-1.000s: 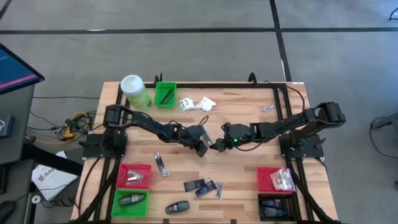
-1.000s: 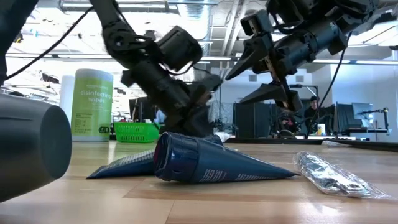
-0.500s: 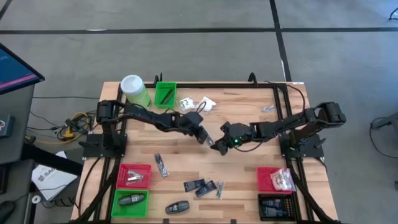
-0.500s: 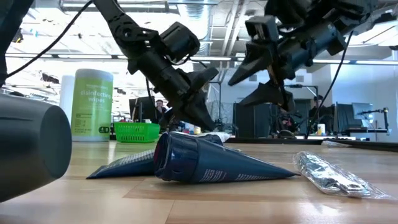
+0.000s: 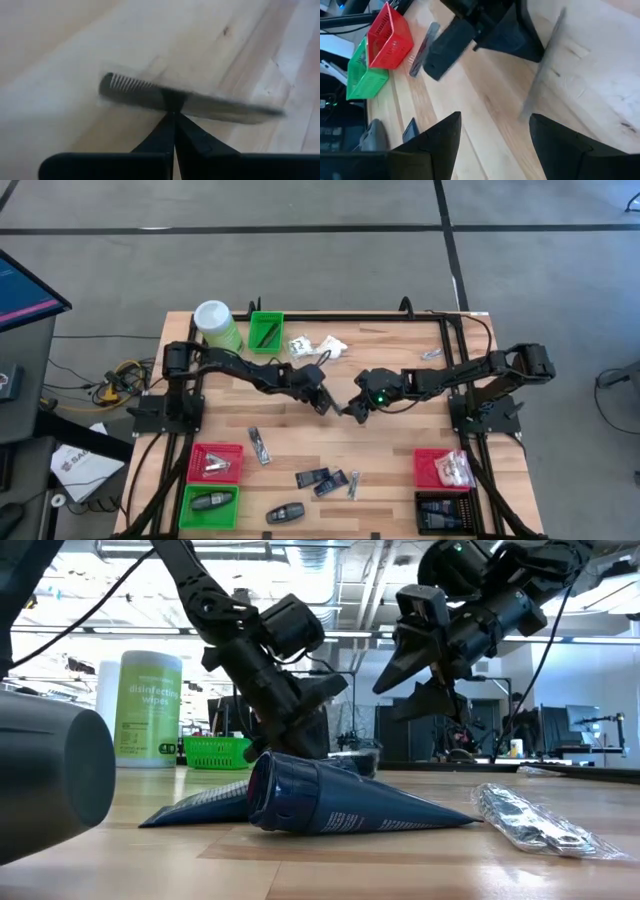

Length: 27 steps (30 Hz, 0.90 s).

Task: Pick & Place Travel size toiletries
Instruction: Put the black comb into the top green bin

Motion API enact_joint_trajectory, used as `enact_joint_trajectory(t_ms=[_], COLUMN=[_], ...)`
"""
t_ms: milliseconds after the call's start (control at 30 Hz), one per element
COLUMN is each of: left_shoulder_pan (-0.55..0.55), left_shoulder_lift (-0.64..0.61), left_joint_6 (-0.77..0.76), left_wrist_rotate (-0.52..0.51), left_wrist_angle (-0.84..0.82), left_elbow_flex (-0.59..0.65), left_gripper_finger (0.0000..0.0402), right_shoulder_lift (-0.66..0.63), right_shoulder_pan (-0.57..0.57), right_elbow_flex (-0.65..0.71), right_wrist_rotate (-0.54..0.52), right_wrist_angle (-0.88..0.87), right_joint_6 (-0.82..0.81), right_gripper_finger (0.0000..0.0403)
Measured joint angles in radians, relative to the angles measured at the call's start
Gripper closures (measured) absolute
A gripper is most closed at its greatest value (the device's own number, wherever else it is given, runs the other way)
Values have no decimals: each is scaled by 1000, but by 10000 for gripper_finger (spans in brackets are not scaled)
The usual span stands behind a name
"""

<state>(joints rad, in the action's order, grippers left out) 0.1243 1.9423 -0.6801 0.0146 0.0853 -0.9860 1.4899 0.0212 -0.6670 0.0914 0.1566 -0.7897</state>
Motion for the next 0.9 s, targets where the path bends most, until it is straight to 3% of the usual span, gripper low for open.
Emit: enact_joint_trajectory(t_ms=[500,700,900], left_shoulder_pan=[-130,-160,-180], left_shoulder_lift=[12,13,-45], left_joint_6=[-109,-122,-99], left_wrist_rotate=[-11,46,40], left_wrist_angle=[27,33,32], left_elbow_flex=[-1,0,3], left_gripper_finger=[401,401,401], right_shoulder_lift=[0,0,0], right_shoulder_pan=[16,16,16], right_elbow_flex=[0,0,0], right_wrist_rotate=[16,16,17], right_wrist_angle=[0,0,0], right_joint_6=[12,17,16], right_gripper_finger=[177,177,177])
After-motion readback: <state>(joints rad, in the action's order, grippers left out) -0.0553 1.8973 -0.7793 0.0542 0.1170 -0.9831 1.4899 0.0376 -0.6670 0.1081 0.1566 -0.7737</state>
